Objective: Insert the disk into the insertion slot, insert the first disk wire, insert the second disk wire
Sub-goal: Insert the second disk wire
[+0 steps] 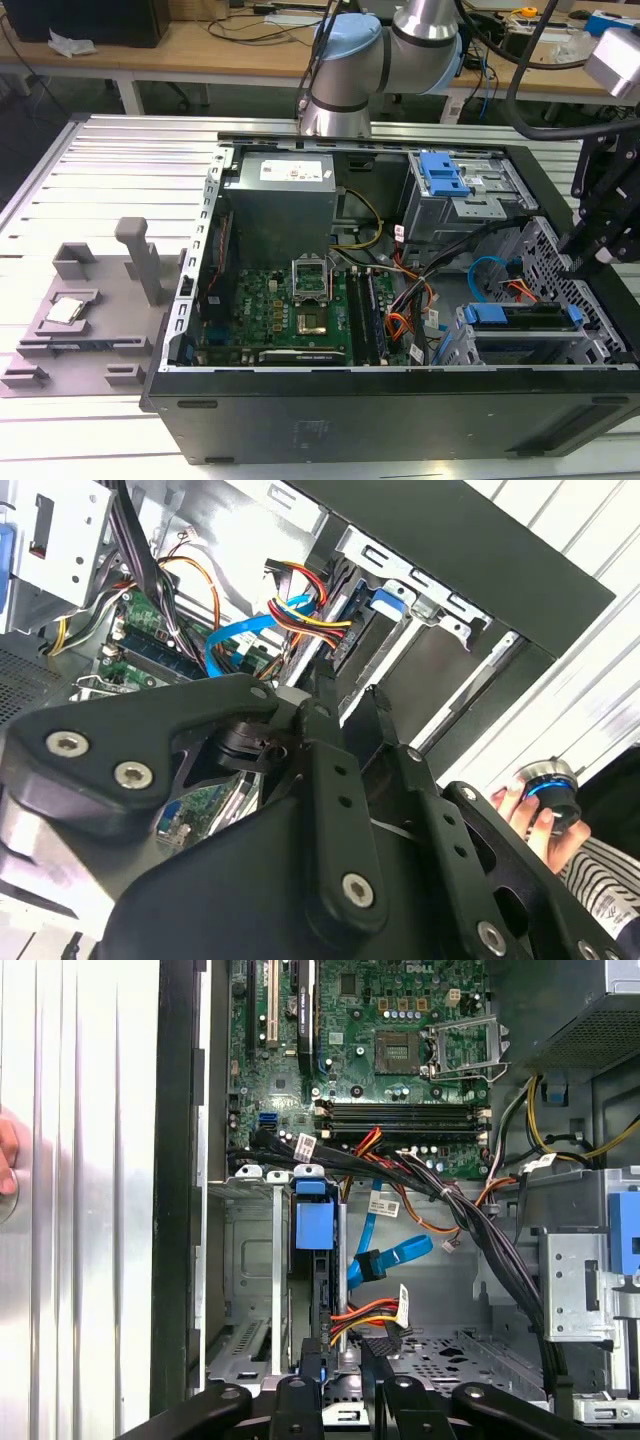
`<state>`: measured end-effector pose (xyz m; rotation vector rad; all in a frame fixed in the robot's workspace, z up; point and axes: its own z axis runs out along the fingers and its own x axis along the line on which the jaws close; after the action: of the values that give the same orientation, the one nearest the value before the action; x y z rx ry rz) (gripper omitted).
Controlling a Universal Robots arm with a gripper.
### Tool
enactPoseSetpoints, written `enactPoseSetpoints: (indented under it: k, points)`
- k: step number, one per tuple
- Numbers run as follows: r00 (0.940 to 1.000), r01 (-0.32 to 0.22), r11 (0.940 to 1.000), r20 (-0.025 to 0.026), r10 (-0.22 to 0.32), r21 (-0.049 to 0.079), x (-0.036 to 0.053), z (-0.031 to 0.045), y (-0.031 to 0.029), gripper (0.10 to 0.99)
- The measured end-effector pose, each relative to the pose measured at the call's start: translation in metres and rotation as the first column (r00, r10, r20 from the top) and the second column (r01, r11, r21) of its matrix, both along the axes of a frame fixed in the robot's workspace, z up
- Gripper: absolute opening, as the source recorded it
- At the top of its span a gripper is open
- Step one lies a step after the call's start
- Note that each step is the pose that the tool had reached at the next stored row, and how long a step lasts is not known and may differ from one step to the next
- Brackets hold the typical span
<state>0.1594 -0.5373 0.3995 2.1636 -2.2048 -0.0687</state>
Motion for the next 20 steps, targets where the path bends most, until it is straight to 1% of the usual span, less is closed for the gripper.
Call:
enactPoseSetpoints:
  k: [5,12,20]
  points:
    - [1.0000,0.000,1.0000,0.0000,0.000,0.000,-0.0063,-0.0001,0.0000,0.302]
    - [1.0000,0.000,1.0000,-0.0001,0.000,0.000,-0.0108,-0.0001,0.0005,0.302]
    - [1.0000,0.000,1.0000,0.0000,0.000,0.000,-0.0198,-0.0001,0.0006,0.302]
